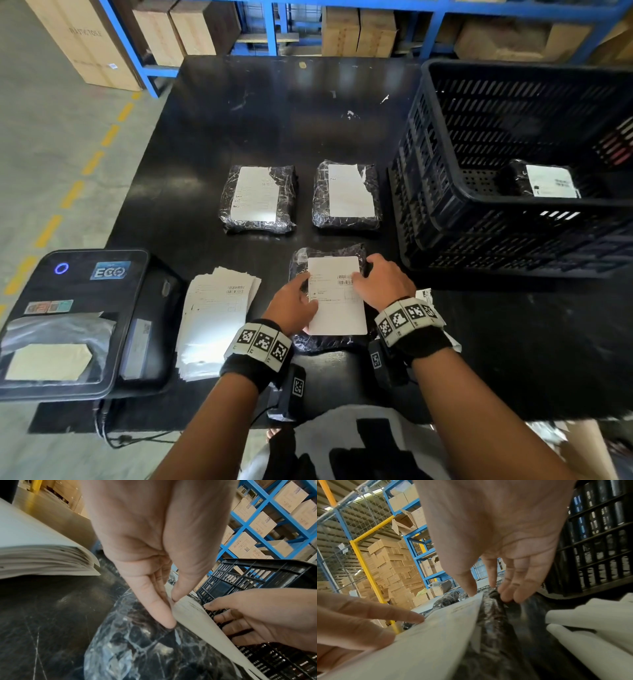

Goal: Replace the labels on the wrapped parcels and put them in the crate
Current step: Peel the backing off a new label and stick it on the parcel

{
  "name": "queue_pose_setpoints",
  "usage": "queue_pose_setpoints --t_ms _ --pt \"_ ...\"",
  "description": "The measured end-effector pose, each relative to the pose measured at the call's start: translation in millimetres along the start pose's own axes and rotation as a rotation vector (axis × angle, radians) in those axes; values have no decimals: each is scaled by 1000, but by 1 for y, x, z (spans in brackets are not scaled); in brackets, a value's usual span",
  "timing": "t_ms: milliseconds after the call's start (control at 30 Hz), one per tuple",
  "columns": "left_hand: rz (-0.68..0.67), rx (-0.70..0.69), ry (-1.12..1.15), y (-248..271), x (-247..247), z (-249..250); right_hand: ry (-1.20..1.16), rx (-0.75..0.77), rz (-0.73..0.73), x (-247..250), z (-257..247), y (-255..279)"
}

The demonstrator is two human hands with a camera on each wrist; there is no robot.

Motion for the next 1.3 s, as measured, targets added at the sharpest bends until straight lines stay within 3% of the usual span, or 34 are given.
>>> queue_pose_setpoints --t_ms 167,300,600,767,900,1000,1133,1300 --pt "-3 -22 -58 1 4 1 -152 231 81 -1 -1 2" --pt "62 -59 -164 2 3 3 -82 351 -2 -14 -6 7" --pt "124 -134 -471 12 -13 -2 -12 173 134 -17 16 16" --pt "100 -196 -495 18 -17 -5 -65 290 57 -27 13 32" --pt "63 -179 -401 25 -14 -15 -55 247 54 -35 21 47" --pt "36 -136 -189 30 -11 -24 -100 178 87 -34 35 55" --pt "-9 -89 -82 34 -13 -28 -262 109 -56 -38 42 66" --pt "-11 -87 -22 36 -15 -30 -450 17 -77 -46 56 70"
Point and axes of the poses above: each hand's wrist, its own y-axis away from the middle knuckle, its own x-axis out of the back of the hand, z = x × y, the point moved 3 cm from there along -y, towards the middle knuckle, and after that the axes turned 3 degrees about z, right-handed, at the moved point
